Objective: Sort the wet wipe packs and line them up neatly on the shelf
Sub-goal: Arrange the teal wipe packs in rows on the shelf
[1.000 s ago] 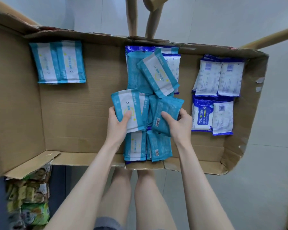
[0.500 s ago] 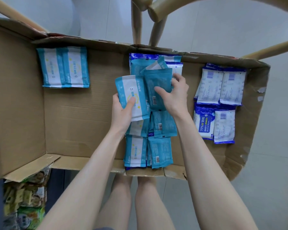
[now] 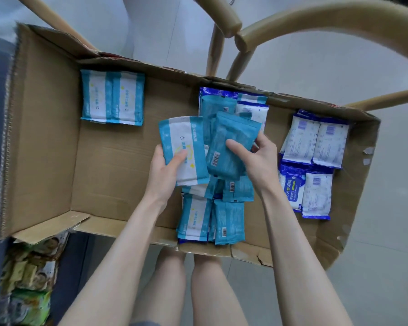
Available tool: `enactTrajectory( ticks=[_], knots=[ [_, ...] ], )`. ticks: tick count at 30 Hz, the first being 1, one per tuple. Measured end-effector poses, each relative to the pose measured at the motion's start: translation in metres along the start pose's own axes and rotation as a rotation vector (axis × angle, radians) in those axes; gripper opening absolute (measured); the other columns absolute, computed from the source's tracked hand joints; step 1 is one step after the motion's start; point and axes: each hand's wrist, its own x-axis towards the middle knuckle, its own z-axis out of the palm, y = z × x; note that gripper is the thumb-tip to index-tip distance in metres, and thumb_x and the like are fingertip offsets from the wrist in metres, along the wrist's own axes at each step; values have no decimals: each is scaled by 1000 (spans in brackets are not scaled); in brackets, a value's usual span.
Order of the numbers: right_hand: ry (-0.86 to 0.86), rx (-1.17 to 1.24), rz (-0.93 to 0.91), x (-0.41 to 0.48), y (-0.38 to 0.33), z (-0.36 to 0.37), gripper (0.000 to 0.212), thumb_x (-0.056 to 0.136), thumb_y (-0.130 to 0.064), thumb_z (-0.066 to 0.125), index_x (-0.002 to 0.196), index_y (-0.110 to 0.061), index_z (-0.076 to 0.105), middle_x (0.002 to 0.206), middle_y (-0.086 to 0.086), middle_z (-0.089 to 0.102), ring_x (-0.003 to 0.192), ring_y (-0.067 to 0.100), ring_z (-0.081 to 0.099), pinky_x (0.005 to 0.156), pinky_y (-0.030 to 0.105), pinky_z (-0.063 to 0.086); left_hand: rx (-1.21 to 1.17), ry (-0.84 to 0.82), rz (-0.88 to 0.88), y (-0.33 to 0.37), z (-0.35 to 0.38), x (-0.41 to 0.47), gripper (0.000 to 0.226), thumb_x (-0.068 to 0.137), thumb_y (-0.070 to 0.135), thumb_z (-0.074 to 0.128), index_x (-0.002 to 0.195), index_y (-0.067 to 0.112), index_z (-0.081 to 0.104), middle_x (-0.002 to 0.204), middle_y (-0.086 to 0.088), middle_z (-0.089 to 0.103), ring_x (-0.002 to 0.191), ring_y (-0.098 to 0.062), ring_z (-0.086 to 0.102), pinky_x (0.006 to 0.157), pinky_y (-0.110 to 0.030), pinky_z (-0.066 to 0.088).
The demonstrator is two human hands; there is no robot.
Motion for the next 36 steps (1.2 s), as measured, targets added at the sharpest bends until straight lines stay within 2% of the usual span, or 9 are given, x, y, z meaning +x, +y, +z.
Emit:
enactTrajectory(
  ticks=[5, 10, 14, 17, 21, 27, 29, 31, 36],
  knots=[
    [-172, 99, 146, -29, 7, 40, 15, 90, -13, 64, 105, -12, 63, 102, 1, 71, 91, 14, 70, 72, 26, 57, 25, -28, 2, 8, -39, -21, 17, 92, 25, 57, 107, 26, 49, 110, 3, 65, 97, -10, 66, 78, -27, 56],
    [-179, 164, 228, -42, 26, 99, 23, 97, -25, 53, 117, -14, 58, 111, 0, 69, 99, 13, 67, 80, 27, 55, 3, -8, -57, 4, -83, -24, 20, 92, 26, 57, 110, 22, 49, 111, -2, 66, 95, -12, 68, 74, -24, 57],
    [-145, 177, 332, -43, 39, 149, 32, 94, -13, 53, 125, -9, 45, 119, 6, 61, 99, 16, 64, 81, 29, 54, 16, 33, -103, 2, -130, -5, 19, 94, 24, 56, 111, 21, 49, 111, 0, 66, 95, -11, 67, 74, -23, 56],
    [-102, 75, 321, -41, 47, 190, 30, 94, -10, 54, 120, -12, 38, 116, 7, 56, 99, 18, 62, 80, 30, 55, 70, 49, -128, 4, -168, 16, 21, 95, 22, 54, 114, 19, 46, 109, 4, 64, 94, -8, 65, 73, -21, 55],
    [-19, -3, 305, -24, 61, 242, 29, 92, -11, 59, 113, -15, 38, 109, 5, 58, 101, 25, 63, 83, 46, 55, 255, 94, -37, 4, -213, 55, 28, 92, 15, 59, 117, 16, 45, 105, 7, 61, 92, -6, 61, 76, -16, 50],
    [38, -75, 246, 16, 86, 290, 29, 88, -8, 63, 109, -13, 43, 105, 1, 61, 99, 15, 61, 93, 42, 51, 481, 107, -31, -9, -244, 119, 35, 87, 16, 66, 116, 19, 47, 109, -1, 63, 102, -20, 62, 93, -35, 48],
    [63, -176, 207, 23, 89, 297, 28, 89, -10, 61, 112, -11, 45, 103, -3, 58, 94, 11, 58, 92, 36, 48, 528, 134, -20, -12, -242, 128, 39, 88, 14, 64, 122, 13, 47, 111, -1, 61, 98, -16, 58, 84, -22, 43],
    [88, -383, 156, 30, 95, 300, 35, 91, -15, 60, 122, -7, 46, 116, 6, 52, 106, 20, 51, 97, 34, 40, 633, 156, 4, -16, -238, 135, 42, 89, 13, 61, 127, 7, 45, 118, -3, 57, 103, -16, 53, 79, -16, 35],
    [95, -694, 71, 27, 105, 297, 63, 91, -23, 62, 143, -7, 29, 133, 12, 40, 123, 28, 41, 99, 36, 37, 826, 175, 34, -29, -235, 136, 60, 92, 18, 56, 144, 2, 31, 133, -17, 42, 120, -33, 44, 102, -37, 34]
  ],
)
